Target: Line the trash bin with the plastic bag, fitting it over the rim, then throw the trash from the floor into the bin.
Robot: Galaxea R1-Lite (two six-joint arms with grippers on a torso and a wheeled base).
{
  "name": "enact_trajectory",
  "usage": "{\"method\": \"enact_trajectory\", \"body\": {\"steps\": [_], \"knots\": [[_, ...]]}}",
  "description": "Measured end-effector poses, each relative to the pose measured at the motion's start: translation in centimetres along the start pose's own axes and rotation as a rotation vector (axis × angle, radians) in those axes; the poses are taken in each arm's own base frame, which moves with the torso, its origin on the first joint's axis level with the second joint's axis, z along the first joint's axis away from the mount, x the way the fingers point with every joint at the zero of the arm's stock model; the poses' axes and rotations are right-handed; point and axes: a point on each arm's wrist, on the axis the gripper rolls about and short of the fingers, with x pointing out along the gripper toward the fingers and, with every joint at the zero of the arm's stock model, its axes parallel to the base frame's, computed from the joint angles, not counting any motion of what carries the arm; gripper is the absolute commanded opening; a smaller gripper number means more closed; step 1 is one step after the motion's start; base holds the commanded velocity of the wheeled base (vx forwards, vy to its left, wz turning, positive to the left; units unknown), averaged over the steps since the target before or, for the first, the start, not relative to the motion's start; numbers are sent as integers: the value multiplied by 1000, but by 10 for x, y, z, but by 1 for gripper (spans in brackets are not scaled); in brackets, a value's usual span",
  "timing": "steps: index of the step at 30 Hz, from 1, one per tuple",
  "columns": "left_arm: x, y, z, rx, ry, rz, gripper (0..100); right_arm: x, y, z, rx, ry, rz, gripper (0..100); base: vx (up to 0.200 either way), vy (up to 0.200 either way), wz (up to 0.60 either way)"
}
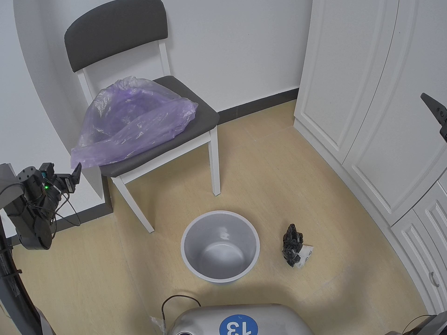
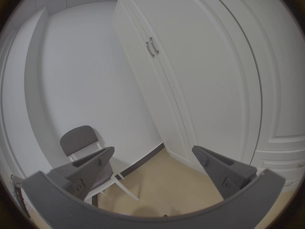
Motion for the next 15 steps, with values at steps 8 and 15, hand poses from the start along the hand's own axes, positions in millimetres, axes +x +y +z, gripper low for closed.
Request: {"method": "enact_trajectory", "body": {"steps": [8,15], "knots": [[11,-6,-38,-7,68,-14,100,1,-1,-2,0,8,-2,100,0,0,0],[31,-5,-36,-12,11,-8,100,3,-1,-3,1,14,-6,100,0,0,0]]}}
